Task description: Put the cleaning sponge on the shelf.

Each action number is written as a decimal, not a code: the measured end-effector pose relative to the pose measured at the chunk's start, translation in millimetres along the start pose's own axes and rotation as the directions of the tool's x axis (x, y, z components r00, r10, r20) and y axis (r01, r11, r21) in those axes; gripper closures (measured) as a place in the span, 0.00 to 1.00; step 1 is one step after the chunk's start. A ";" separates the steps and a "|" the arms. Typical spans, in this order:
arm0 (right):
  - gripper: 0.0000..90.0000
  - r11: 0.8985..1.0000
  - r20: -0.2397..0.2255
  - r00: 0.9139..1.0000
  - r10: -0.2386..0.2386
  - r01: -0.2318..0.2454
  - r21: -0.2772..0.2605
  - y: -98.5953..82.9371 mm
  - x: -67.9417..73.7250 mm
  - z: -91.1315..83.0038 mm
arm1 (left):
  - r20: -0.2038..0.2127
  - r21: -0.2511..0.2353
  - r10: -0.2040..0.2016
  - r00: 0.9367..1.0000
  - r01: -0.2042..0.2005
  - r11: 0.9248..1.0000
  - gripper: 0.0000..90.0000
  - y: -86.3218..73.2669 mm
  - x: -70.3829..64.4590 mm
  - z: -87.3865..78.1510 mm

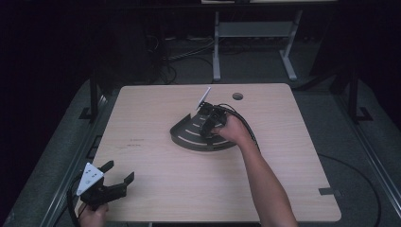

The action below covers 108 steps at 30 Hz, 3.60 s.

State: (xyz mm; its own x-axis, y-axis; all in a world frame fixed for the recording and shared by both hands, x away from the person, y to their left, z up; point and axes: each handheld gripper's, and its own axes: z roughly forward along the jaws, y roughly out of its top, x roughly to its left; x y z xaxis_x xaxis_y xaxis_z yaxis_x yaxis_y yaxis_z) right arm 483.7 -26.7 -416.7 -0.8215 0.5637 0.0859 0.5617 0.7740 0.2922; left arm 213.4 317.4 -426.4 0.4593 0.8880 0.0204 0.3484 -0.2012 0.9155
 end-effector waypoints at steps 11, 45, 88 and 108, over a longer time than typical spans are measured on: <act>0.37 0.999 0.006 1.000 0.001 -0.001 0.034 2.2 1.6 12.6 | 0.000 0.002 0.002 1.000 -0.002 1.000 0.15 0.0 -0.2 0.4; 0.20 0.997 -0.047 0.998 0.036 -0.039 -0.067 -11.9 2.6 -12.1 | 0.001 0.009 0.004 1.000 -0.004 1.000 0.15 -0.4 -1.8 0.6; 0.21 0.986 -0.094 0.995 0.026 -0.041 -0.163 -63.1 10.8 -59.4 | 0.002 0.019 0.008 1.000 -0.008 1.000 0.15 -0.1 -3.6 1.5; 0.20 0.983 -0.092 0.995 0.023 -0.039 -0.181 -86.2 16.1 -67.3 | 0.002 0.017 0.009 1.000 -0.010 1.000 0.15 0.1 -4.2 1.0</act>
State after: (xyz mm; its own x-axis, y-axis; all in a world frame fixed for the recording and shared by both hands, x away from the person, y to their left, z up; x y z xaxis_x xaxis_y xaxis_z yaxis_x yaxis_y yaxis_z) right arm 415.4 -103.7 -376.4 -0.8141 0.5522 0.1799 0.5664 0.6865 0.4560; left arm 212.4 313.2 -426.7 0.4645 0.8851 0.0282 0.3581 -0.2168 0.9081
